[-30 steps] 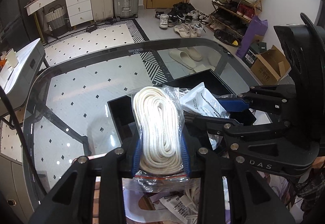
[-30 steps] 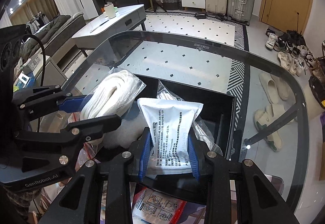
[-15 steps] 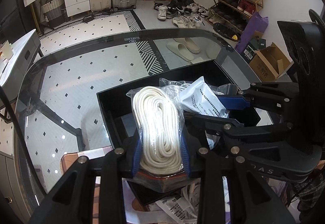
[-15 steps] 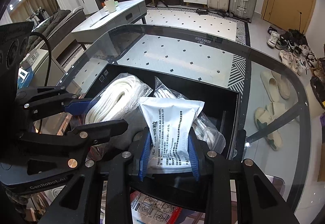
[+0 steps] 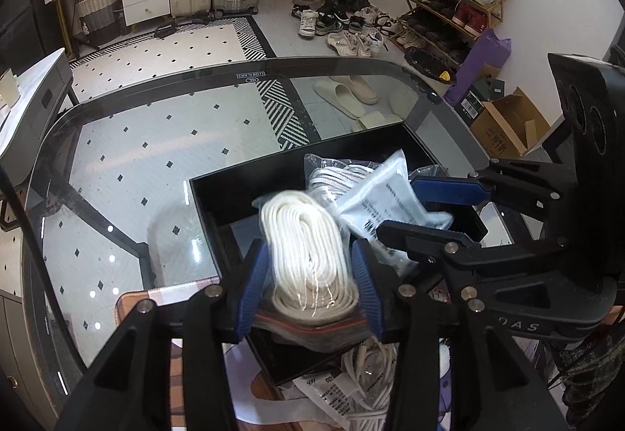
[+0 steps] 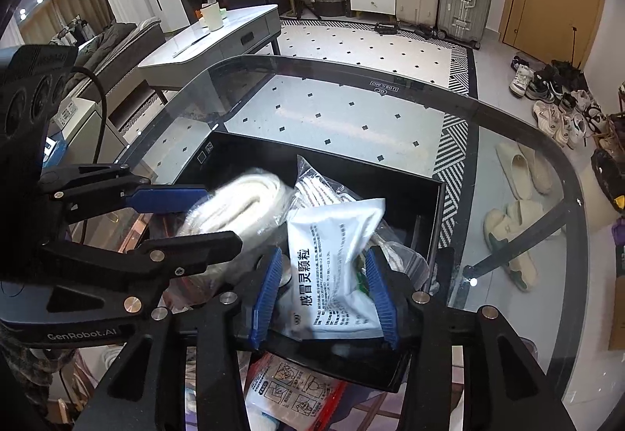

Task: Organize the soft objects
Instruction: 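Open the left tool over the box while the right tool releases the packet inside, then move the left tool toward the white cable coil while the right tool approaches the red-edged packet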

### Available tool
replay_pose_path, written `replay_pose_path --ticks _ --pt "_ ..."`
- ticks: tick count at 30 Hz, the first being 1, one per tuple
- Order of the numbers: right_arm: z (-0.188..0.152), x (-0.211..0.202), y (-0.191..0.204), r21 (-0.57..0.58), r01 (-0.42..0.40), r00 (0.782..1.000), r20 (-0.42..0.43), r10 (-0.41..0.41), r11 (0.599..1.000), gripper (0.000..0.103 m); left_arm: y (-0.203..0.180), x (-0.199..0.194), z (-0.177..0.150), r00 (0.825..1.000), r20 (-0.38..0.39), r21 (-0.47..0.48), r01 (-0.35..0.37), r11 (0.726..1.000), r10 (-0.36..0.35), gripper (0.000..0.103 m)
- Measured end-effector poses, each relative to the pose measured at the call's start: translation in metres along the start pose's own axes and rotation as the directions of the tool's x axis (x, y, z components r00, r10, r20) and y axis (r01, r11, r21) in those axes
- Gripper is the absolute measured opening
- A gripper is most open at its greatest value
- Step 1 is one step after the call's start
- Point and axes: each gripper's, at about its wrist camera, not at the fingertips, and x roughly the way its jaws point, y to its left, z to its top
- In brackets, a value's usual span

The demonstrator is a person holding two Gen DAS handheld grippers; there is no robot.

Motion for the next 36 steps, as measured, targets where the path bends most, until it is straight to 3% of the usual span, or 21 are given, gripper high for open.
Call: replay_pose_path --ticks 2,6,8,14,22,36 --pt "-0.001 -0.005 -0.001 0.0 0.006 1.0 0.007 -0.006 1.0 0.046 0.0 -0.004 0.001 1.0 0.009 0.0 -0.016 1.0 0.016 0.06" --pt "-0.003 -0.017 -0.003 0.002 0.013 1.0 0.027 -0.014 1.0 0.055 0.004 -0.012 0.003 1.0 0.022 -0.01 -0.004 1.0 0.004 0.065" --pt "-0.004 -0.022 -0.003 0.003 0.015 0.999 0.034 -0.015 1.0 0.058 0.004 -0.016 0.003 0.999 0.033 -0.013 0.001 1.0 0.0 0.072" --pt "-0.007 -0.04 -0.006 0.011 0.03 0.998 0.062 -0.031 0.999 0.076 0.004 -0.03 0.001 0.998 0.061 -0.018 -0.002 1.0 0.004 0.082" --pt "-0.015 -0.058 -0.003 0.009 0.038 0.996 0.077 -0.038 0.999 0.096 0.001 -0.052 -0.005 0.995 0.095 -0.003 -0.04 0.999 0.04 0.082" --pt "-0.043 -0.083 0.002 0.02 0.048 0.995 0.087 -0.05 0.999 0.099 -0.007 -0.077 -0.032 0.987 0.132 0.016 -0.093 0.996 0.09 0.083"
